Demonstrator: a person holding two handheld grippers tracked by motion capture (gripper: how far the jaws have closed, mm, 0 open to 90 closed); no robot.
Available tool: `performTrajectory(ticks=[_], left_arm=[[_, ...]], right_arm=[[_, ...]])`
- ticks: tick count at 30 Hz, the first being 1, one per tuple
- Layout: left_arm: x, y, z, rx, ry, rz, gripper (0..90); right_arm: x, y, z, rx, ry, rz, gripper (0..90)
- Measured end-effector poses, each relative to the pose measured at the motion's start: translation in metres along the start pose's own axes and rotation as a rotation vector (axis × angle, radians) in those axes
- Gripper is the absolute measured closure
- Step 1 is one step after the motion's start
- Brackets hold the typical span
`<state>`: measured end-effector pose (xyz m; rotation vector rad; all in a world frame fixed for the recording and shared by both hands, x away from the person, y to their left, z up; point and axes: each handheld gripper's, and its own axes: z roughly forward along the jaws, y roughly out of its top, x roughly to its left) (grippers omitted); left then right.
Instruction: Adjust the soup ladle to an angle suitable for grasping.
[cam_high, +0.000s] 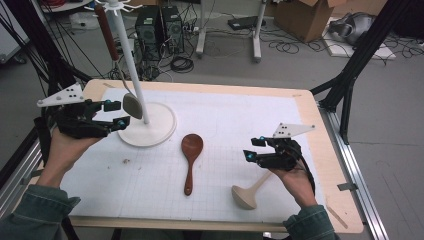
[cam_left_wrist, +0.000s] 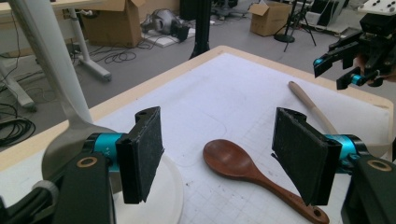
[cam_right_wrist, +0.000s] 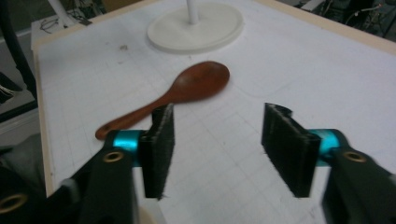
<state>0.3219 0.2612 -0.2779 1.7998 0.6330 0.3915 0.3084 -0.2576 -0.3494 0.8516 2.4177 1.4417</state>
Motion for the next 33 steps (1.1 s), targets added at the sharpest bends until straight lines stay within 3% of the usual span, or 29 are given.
performTrajectory(ticks=[5,14,24,33], left_arm=[[-0.006,-0.013,0.005,0.006,-0.013,0.008,32.6],[-0.009,-0.04,0.011,0.033,-0.004,0.001,32.3],[-0.01,-0.06,0.018,0.039,-0.005,-0.018,32.3],[-0.014,-0.07,0.02,0.034,0.0,-0.014,32.3]], right_arm=[[-0.008,-0.02,-0.008,0.033,-0.018,0.05,64.5],[-0.02,-0.056,-0.023,0.109,-0.101,0.107,89.4],[-0.037,-0.088,-0.034,0.164,-0.193,0.19,89.5],[-0.052,-0.113,-0.031,0.2,-0.265,0.264,89.6]])
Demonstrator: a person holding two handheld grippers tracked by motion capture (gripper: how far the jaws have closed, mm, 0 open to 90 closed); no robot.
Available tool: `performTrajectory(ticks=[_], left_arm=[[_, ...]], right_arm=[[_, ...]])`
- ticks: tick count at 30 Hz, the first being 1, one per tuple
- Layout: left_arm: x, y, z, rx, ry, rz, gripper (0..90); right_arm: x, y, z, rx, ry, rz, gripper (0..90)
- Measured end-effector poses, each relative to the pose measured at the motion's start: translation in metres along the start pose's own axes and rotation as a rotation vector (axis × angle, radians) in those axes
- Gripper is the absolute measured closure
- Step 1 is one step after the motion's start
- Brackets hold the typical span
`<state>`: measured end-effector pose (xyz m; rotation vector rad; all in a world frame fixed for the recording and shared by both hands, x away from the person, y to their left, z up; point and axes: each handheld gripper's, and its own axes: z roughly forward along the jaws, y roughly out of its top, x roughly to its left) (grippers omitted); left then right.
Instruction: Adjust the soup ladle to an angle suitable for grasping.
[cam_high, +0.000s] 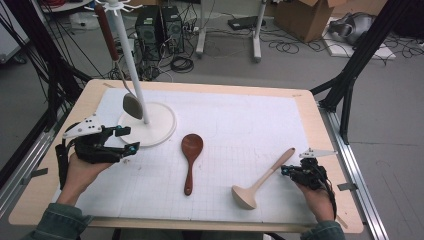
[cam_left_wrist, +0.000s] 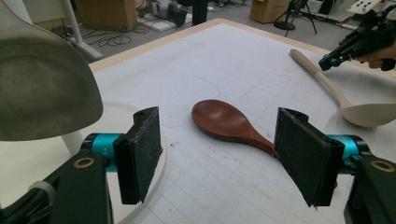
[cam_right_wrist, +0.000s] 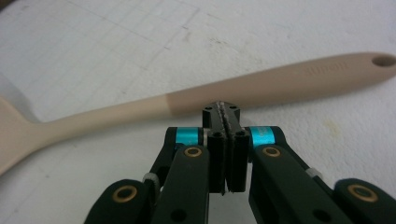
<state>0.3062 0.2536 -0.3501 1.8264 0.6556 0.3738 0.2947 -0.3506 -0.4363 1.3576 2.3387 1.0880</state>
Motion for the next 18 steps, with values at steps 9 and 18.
performTrajectory(ticks=[9,18], left_arm=[[-0.002,-0.011,-0.001,-0.006,0.019,-0.01,32.3],[0.0,-0.022,0.0,-0.005,0.024,-0.025,32.2]], right_arm=[[-0.004,0.003,0.006,0.015,-0.035,0.059,89.8],[-0.006,0.009,0.007,0.004,-0.051,0.118,89.8]])
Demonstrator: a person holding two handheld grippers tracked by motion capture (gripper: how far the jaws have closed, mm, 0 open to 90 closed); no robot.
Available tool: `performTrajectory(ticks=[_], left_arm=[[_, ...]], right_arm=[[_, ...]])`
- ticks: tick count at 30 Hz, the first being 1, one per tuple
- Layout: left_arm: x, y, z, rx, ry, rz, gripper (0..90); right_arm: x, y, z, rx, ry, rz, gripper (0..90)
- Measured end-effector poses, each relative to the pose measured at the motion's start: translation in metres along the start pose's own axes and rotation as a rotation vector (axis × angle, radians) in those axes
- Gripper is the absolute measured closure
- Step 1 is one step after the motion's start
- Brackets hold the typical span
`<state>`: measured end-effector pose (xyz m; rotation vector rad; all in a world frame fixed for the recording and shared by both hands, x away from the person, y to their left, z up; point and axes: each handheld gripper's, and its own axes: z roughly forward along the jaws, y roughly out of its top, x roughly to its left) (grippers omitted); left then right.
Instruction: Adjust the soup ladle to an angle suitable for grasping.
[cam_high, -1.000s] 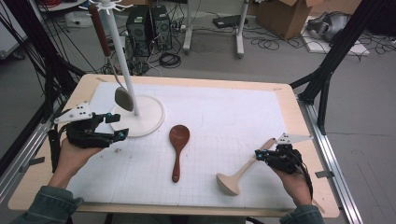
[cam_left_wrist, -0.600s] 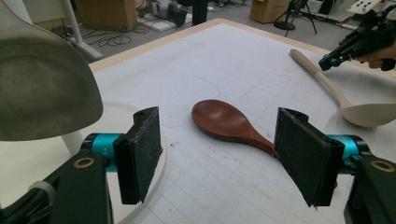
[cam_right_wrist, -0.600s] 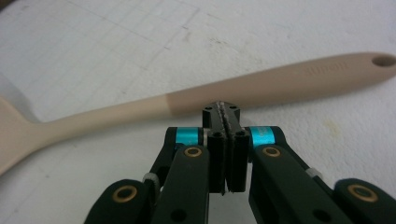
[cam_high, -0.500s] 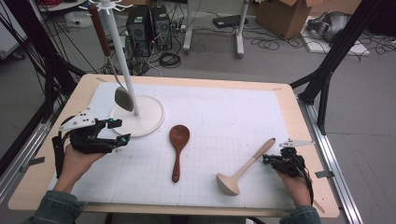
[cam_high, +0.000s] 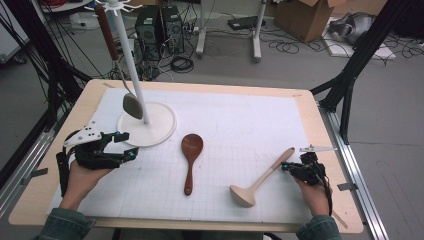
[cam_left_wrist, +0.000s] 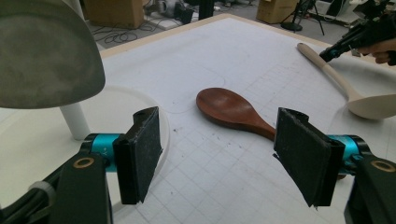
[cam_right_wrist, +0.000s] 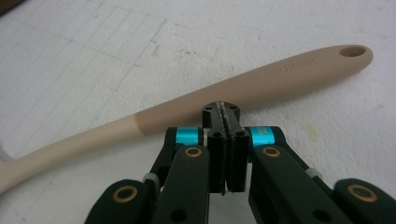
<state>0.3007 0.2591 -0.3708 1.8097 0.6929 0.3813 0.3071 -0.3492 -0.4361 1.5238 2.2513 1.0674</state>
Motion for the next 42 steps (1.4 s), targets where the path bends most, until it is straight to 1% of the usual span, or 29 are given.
performTrajectory(ticks=[3,5,6,7,10,12,17,19,24,27,32,42], left_arm=[[0.0,-0.003,0.0,0.002,0.002,-0.002,32.1],[0.0,-0.004,0.0,0.001,0.002,0.001,32.2],[0.0,-0.004,0.0,0.001,0.001,-0.001,32.2],[0.0,-0.004,-0.001,0.0,0.003,0.0,32.2],[0.0,-0.004,-0.003,-0.006,0.006,0.001,32.2],[0.0,-0.004,-0.004,-0.007,0.01,0.004,32.2],[0.0,-0.004,-0.005,-0.013,0.013,0.003,32.2],[0.0,-0.004,-0.005,-0.009,0.013,0.005,32.2],[-0.001,-0.004,-0.004,-0.006,0.012,0.009,32.2],[-0.001,-0.004,-0.004,-0.003,0.013,0.013,32.2],[-0.001,-0.004,-0.003,0.0,0.013,0.012,32.1],[-0.003,-0.006,0.001,0.006,0.008,0.011,32.0]], right_arm=[[0.0,0.002,0.0,-0.002,-0.002,0.004,89.7],[-0.001,0.002,0.0,-0.002,-0.01,0.012,89.7],[-0.002,0.002,0.0,0.0,-0.016,0.008,89.8],[-0.003,0.001,-0.001,0.002,-0.019,0.021,89.8],[-0.006,0.0,-0.002,0.004,-0.035,0.031,89.8],[-0.006,0.0,-0.001,0.011,-0.037,0.027,89.7],[-0.007,0.0,-0.001,0.003,-0.051,0.022,89.7],[-0.008,0.0,-0.001,0.005,-0.062,0.03,89.8],[-0.015,0.001,-0.002,-0.018,-0.097,0.069,89.7],[-0.019,0.002,0.0,-0.022,-0.108,0.079,89.7],[-0.022,0.005,0.002,-0.04,-0.105,0.122,89.7],[-0.021,0.013,0.003,-0.043,-0.107,0.117,89.7]])
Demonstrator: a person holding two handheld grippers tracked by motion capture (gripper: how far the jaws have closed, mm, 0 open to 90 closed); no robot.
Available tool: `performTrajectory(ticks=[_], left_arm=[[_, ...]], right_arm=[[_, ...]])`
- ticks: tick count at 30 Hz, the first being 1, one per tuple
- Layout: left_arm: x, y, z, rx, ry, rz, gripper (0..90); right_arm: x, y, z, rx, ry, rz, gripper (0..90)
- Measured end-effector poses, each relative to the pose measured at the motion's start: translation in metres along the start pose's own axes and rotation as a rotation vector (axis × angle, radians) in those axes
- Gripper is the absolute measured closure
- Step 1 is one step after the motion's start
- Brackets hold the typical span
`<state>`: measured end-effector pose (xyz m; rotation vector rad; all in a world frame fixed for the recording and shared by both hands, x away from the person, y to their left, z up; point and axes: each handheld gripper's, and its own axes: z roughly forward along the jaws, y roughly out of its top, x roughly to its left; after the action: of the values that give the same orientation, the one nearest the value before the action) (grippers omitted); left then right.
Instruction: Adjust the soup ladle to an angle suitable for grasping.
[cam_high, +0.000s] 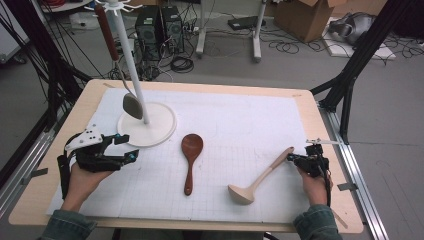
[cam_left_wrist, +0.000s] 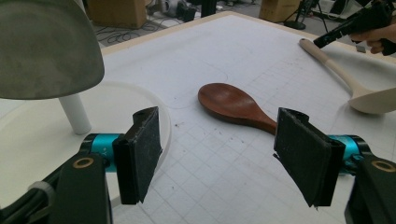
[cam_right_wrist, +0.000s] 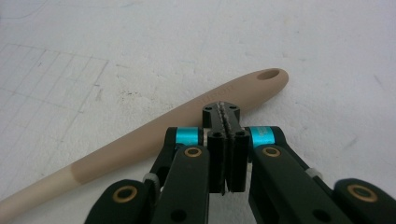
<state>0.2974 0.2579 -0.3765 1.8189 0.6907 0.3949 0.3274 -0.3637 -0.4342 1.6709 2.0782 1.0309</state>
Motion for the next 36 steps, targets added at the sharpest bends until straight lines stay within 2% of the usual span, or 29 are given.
performTrajectory(ticks=[5,9,10,28,33,36], left_arm=[[0.0,0.0,0.0,0.001,-0.001,0.002,32.0],[0.0,-0.001,0.0,0.002,0.0,0.002,32.0],[-0.001,-0.001,0.0,0.003,-0.001,0.002,32.0],[-0.002,-0.001,0.005,0.01,-0.007,0.01,32.0],[-0.001,-0.001,0.005,0.009,-0.01,0.008,32.0],[-0.002,-0.002,0.005,0.009,-0.011,0.008,32.0]], right_arm=[[-0.003,-0.001,-0.001,0.008,-0.002,0.013,89.7],[0.001,-0.001,-0.002,0.007,0.013,-0.007,89.7],[0.001,-0.001,-0.002,0.008,0.013,0.002,89.7],[-0.011,0.007,0.004,-0.001,-0.064,0.08,89.7],[-0.011,0.011,0.006,-0.007,-0.072,0.086,89.7],[-0.009,0.012,0.007,-0.006,-0.078,0.069,89.6]])
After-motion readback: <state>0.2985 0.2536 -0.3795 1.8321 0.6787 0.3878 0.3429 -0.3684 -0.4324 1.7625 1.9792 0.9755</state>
